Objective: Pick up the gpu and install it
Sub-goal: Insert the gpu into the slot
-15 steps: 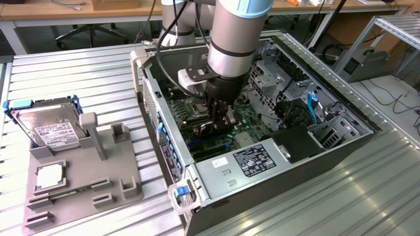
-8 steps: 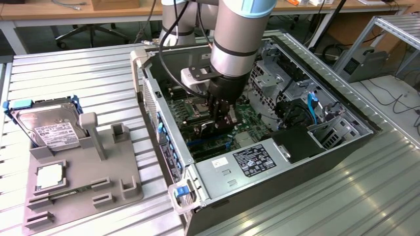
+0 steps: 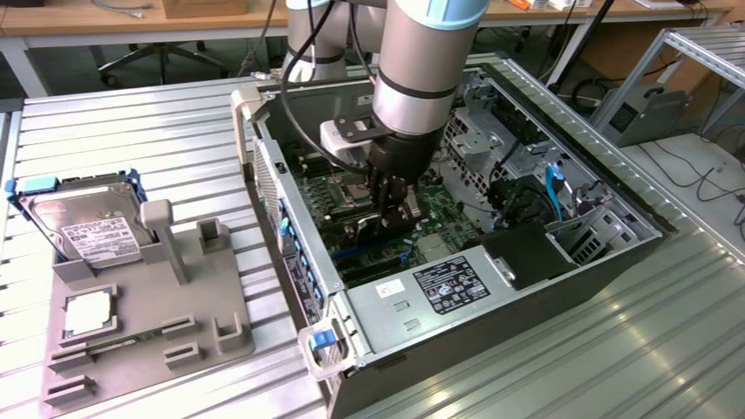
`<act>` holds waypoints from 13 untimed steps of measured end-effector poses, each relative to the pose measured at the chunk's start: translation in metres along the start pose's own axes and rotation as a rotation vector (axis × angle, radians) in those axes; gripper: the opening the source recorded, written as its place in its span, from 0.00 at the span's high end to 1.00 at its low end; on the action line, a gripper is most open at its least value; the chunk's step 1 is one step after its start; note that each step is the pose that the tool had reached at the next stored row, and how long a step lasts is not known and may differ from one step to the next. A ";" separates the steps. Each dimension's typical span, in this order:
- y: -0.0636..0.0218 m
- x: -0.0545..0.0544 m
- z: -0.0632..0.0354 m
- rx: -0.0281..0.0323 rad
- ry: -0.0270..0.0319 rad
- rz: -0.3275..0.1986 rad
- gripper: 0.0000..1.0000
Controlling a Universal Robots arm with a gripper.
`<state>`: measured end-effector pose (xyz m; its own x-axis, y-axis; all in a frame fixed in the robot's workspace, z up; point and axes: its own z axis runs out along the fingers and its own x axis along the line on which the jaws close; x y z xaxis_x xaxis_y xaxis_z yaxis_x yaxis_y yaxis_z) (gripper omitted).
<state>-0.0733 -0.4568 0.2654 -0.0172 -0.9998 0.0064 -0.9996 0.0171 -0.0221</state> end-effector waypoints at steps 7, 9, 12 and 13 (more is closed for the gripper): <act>0.0002 0.000 -0.0002 0.0051 -0.0002 0.000 0.73; 0.0002 0.000 -0.0002 0.0052 -0.0002 0.000 0.73; 0.0010 0.000 -0.0001 0.0057 -0.0005 0.000 0.73; 0.0016 0.000 -0.0001 0.0061 -0.0005 0.000 0.73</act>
<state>-0.0749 -0.4570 0.2654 -0.0174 -0.9998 0.0059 -0.9995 0.0173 -0.0282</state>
